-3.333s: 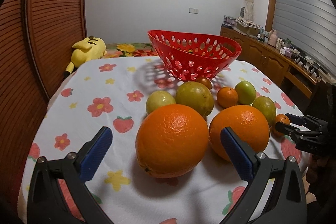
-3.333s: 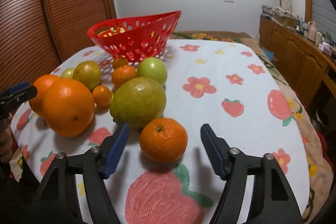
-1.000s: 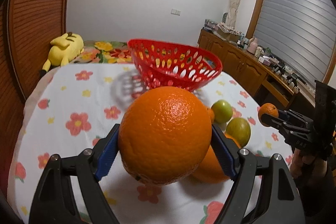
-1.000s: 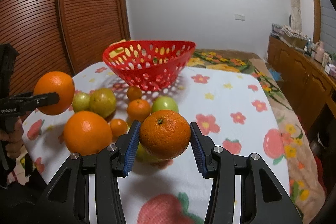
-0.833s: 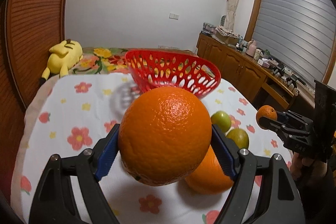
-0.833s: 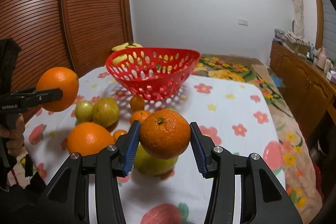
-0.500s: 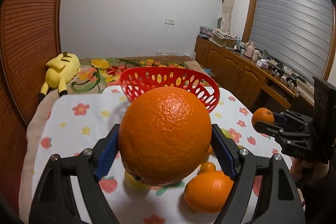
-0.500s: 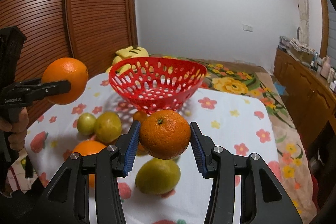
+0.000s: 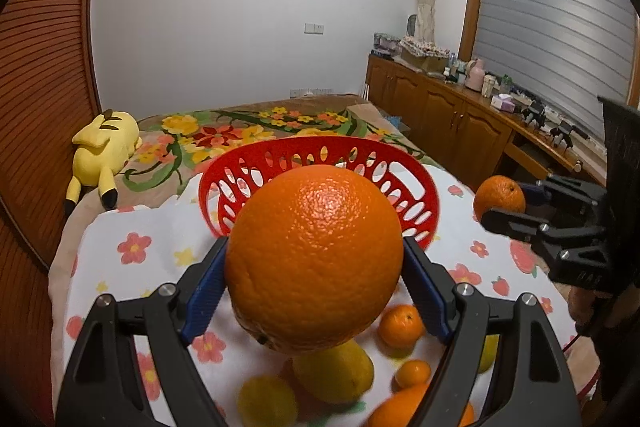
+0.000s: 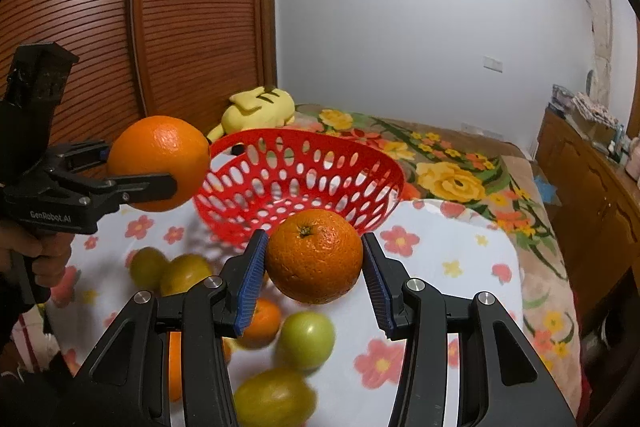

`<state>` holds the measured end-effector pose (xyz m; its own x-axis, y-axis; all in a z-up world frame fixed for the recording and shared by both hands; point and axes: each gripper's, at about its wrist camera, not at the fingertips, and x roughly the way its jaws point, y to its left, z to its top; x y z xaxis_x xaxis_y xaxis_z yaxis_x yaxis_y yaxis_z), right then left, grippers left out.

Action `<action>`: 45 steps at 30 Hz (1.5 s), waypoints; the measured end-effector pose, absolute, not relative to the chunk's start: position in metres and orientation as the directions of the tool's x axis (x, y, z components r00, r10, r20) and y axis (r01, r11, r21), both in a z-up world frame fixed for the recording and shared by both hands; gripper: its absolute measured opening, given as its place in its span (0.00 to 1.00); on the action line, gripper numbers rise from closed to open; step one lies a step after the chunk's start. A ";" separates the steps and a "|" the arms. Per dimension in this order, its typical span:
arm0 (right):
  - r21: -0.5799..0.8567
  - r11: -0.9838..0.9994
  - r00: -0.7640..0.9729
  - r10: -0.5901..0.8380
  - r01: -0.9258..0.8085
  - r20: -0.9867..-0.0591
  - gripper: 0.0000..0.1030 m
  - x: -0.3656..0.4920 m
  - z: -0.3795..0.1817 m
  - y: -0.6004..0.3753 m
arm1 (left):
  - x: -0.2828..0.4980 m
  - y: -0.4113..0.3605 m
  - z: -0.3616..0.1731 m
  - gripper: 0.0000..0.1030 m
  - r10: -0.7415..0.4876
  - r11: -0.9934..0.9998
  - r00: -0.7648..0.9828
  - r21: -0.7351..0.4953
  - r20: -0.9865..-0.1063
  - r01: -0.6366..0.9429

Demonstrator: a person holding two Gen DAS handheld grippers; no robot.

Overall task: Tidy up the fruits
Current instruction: 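Carry the large orange into the red basket with the left gripper while the right gripper carries the mandarin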

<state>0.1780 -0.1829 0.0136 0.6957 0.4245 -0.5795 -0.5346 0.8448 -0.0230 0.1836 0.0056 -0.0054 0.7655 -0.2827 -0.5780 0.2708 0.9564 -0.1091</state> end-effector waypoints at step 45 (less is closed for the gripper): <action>0.052 0.810 0.617 0.484 -0.584 -0.621 0.46 0.253 0.001 -0.173 | 0.270 -0.037 -0.049 0.80 -0.229 0.952 0.621 -0.038 -0.750 0.305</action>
